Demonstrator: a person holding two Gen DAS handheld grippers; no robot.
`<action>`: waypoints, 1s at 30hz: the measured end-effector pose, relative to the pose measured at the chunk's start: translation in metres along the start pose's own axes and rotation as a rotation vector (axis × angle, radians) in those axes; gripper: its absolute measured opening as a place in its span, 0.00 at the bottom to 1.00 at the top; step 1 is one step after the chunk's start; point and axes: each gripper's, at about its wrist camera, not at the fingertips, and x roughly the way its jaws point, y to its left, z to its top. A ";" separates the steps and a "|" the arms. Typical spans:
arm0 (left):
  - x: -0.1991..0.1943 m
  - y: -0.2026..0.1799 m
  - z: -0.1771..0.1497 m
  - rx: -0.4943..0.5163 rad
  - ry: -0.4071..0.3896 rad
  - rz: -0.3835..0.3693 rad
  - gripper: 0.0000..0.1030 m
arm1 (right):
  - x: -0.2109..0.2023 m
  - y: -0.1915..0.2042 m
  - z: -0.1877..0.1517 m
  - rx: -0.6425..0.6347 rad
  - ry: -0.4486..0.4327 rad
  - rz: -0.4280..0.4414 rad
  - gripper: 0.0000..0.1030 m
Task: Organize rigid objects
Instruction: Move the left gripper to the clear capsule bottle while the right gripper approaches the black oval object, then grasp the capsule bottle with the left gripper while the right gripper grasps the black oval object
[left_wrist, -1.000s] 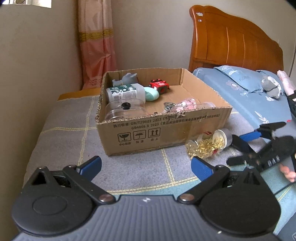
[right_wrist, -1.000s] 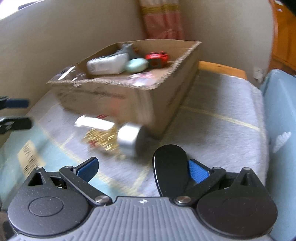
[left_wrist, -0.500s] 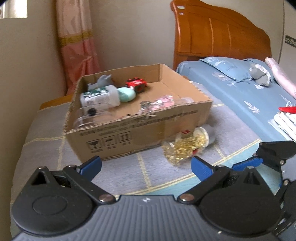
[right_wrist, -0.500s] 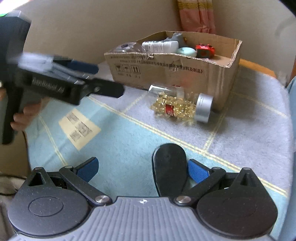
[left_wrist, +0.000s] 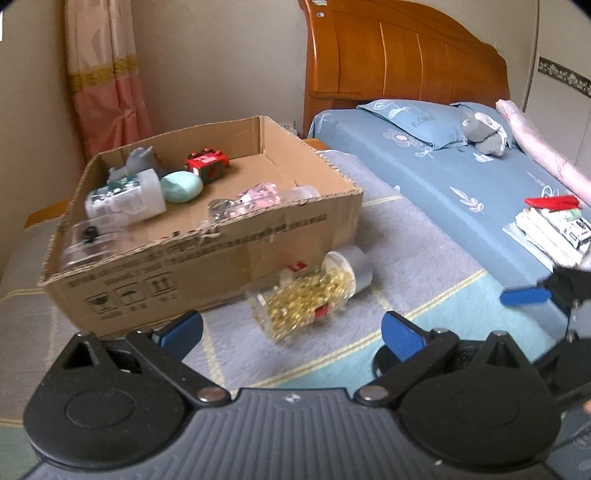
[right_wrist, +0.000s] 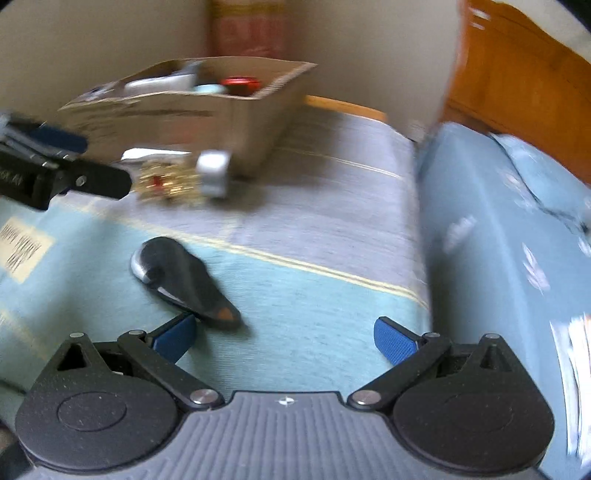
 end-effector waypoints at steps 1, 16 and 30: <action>0.003 -0.002 0.002 -0.009 0.000 0.003 0.99 | 0.000 -0.001 -0.002 0.017 -0.004 0.003 1.00; 0.050 -0.023 0.017 -0.227 0.074 0.125 0.99 | 0.000 0.008 -0.010 0.063 -0.075 -0.007 1.00; 0.063 -0.039 0.022 -0.200 0.076 0.232 0.91 | -0.002 0.014 -0.017 0.061 -0.093 -0.008 1.00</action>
